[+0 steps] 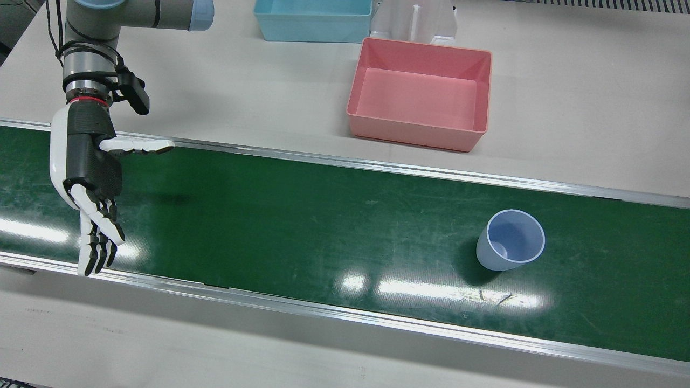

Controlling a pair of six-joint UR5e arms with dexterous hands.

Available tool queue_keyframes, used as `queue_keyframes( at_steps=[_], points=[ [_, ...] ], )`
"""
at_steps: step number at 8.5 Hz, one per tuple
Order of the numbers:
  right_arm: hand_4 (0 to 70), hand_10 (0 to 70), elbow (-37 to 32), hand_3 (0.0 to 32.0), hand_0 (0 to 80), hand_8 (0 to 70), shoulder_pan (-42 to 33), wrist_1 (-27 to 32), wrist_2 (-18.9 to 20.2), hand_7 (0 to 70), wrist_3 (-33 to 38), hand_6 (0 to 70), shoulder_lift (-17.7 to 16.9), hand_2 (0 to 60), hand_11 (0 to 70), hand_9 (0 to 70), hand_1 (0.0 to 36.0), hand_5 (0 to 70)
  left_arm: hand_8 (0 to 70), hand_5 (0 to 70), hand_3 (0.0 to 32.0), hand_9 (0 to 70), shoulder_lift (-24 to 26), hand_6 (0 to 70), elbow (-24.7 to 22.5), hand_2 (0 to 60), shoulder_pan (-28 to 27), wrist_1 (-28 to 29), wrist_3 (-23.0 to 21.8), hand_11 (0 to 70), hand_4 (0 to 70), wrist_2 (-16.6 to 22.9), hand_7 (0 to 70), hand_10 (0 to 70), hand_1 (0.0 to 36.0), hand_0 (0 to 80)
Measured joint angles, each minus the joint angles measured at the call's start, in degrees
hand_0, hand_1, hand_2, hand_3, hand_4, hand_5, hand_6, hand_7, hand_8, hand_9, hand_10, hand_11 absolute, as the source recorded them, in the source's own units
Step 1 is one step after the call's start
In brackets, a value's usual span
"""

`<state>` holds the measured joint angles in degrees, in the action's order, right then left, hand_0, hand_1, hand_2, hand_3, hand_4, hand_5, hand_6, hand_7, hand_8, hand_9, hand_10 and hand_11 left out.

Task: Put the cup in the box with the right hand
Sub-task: 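Lower the right hand toward the belt ahead of the approaching cup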

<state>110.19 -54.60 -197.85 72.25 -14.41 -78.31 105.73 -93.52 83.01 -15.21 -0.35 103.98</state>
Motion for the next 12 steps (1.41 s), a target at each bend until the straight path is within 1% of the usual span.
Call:
queue_keyframes(
  at_steps=[1, 4, 5, 6, 7, 8, 9, 10, 11, 12],
  points=[
    [1.7, 0.0, -0.08, 0.0, 57.2, 0.0, 0.05, 0.0, 0.0, 0.0, 0.0, 1.5, 0.0, 0.0, 0.0, 0.0, 18.6, 5.9, 0.0, 0.0, 0.0, 0.0, 0.0, 0.0, 0.0, 0.0, 0.02, 0.0, 0.0, 0.0, 0.0, 0.0, 0.0, 0.0, 0.0, 0.0],
    [1.7, 0.0, -0.2, 0.0, 57.0, 0.0, 0.17, 0.01, 0.0, 0.0, 0.0, 1.5, 0.0, 0.0, 0.0, 0.0, 18.5, 5.9, 0.0, 0.0, 0.0, 0.0, 0.0, 0.0, 0.0, 0.0, 0.0, 0.0, -0.03, 0.0, 0.0, 0.0, 0.0, 0.0, 0.0, 0.0],
    [0.0, 0.0, -0.19, 0.0, 55.3, 0.0, 0.19, 0.01, 0.0, 0.0, 0.0, 1.5, 0.0, 0.0, 0.0, 0.0, 21.2, 5.9, 0.0, 0.0, 0.0, 0.0, 0.0, 0.0, 0.0, 0.0, 0.02, 0.0, -0.01, 0.0, 0.0, 0.0, 0.0, 0.0, 0.0, 0.0],
    [2.3, 0.0, -0.18, 0.0, 57.5, 0.0, 0.19, 0.01, 0.0, 0.0, 0.0, 1.5, 0.0, 0.0, 0.0, 0.0, 17.8, 5.9, 0.0, 0.0, 0.0, 0.0, 0.0, 0.0, 0.0, 0.0, 0.01, 0.0, -0.03, 0.0, 0.0, 0.0, 0.0, 0.0, 0.0, 0.0],
    [3.6, 0.0, -0.18, 0.0, 58.9, 0.0, 0.19, 0.01, 0.0, 0.0, 0.0, 1.5, 0.0, 0.0, 0.0, 0.0, 15.8, 5.9, 0.0, 0.0, 0.0, 0.0, 0.0, 0.0, 0.0, 0.0, -0.01, 0.0, -0.06, 0.0, 0.0, 0.0, 0.0, 0.0, 0.0, 0.0],
    [1.8, 0.0, -0.2, 0.0, 57.0, 0.0, 0.2, 0.01, 0.0, 0.0, 0.0, 1.6, 0.0, 0.0, 0.0, 0.0, 18.5, 5.9, 0.0, 0.0, 0.0, 0.0, 0.0, 0.0, 0.0, 0.0, -0.03, 0.0, -0.05, 0.0, 0.0, 0.0, 0.0, 0.0, 0.0, 0.0],
    [0.6, 0.0, -0.22, 0.0, 55.8, 0.0, 0.19, 0.01, 0.0, 0.0, 0.0, 1.6, -0.03, 0.0, 0.0, 0.0, 20.5, 5.9, 0.0, 0.0, 0.0, 0.0, 0.0, 0.0, 0.0, 0.0, -0.03, 0.0, -0.03, 0.0, 0.0, 0.0, 0.0, 0.0, 0.0, 0.0],
    [4.4, 0.0, -0.23, 0.0, 59.5, 0.0, 0.2, 0.01, 0.0, 0.0, 0.0, 1.6, -0.03, 0.0, 0.0, 0.0, 14.9, 5.9, 0.0, 0.0, 0.0, 0.0, 0.0, 0.0, 0.0, 0.0, -0.04, 0.0, -0.04, 0.0, 0.0, 0.0, 0.0, 0.0, 0.0, 0.0],
    [0.6, 0.0, -0.27, 0.0, 55.8, 0.0, 0.2, 0.0, 0.0, 0.0, 0.0, 1.6, -0.04, 0.0, 0.0, 0.0, 20.5, 5.9, 0.0, 0.0, 0.0, 0.0, 0.0, 0.0, 0.0, 0.0, -0.04, 0.0, -0.04, 0.0, 0.0, 0.0, 0.0, 0.0, 0.0, 0.0],
    [2.5, 0.0, -0.29, 0.0, 57.6, 0.0, 0.2, 0.01, 0.0, 0.0, 0.0, 1.6, -0.06, 0.0, 0.0, 0.0, 17.6, 5.9, 0.0, 0.0, 0.0, 0.0, 0.0, 0.0, 0.0, 0.0, -0.04, 0.0, -0.02, 0.0, 0.0, 0.0, 0.0, 0.0, 0.0, 0.0]
  ],
)
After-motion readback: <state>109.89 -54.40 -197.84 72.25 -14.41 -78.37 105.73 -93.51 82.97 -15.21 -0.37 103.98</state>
